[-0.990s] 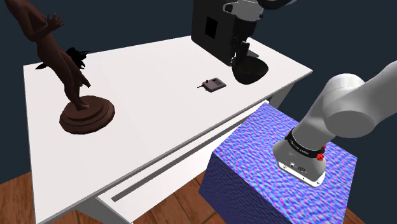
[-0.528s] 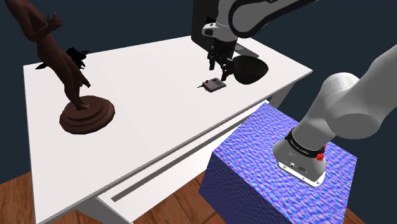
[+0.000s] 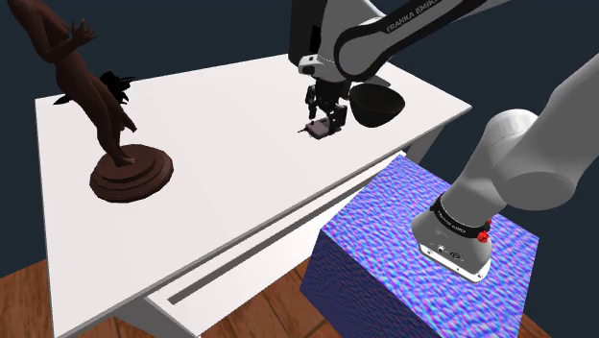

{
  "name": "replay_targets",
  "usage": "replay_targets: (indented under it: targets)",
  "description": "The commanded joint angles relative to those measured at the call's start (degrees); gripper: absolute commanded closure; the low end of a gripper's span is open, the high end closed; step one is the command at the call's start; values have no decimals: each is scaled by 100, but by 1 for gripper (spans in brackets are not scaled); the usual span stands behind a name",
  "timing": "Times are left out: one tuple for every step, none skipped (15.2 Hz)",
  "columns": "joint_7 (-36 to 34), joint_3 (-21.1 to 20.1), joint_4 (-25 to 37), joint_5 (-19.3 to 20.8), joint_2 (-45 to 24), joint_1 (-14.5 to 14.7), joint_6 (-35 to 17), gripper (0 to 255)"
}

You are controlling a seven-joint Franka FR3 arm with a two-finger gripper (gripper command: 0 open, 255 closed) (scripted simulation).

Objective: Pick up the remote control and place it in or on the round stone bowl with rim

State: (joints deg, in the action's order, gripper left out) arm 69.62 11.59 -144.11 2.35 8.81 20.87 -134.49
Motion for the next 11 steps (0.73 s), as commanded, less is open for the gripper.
replay_targets:
  targets:
    - [19,6,-35,-23,-109,6,-146,0]
    - [18,6,-35,-23,-108,6,-146,0]
    - [19,6,-35,-23,-109,6,-146,0]
    - [19,6,-35,-23,-109,6,-146,0]
    - [19,6,-35,-23,-109,6,-146,0]
    - [19,6,-35,-23,-109,6,-146,0]
    - [19,6,-35,-23,-109,6,-146,0]
    - [19,6,-35,-23,-109,6,-146,0]
    - [19,6,-35,-23,-109,6,-146,255]
    - [19,6,-35,-23,-109,6,-146,255]
    - [20,7,-37,-22,-107,5,-147,255]
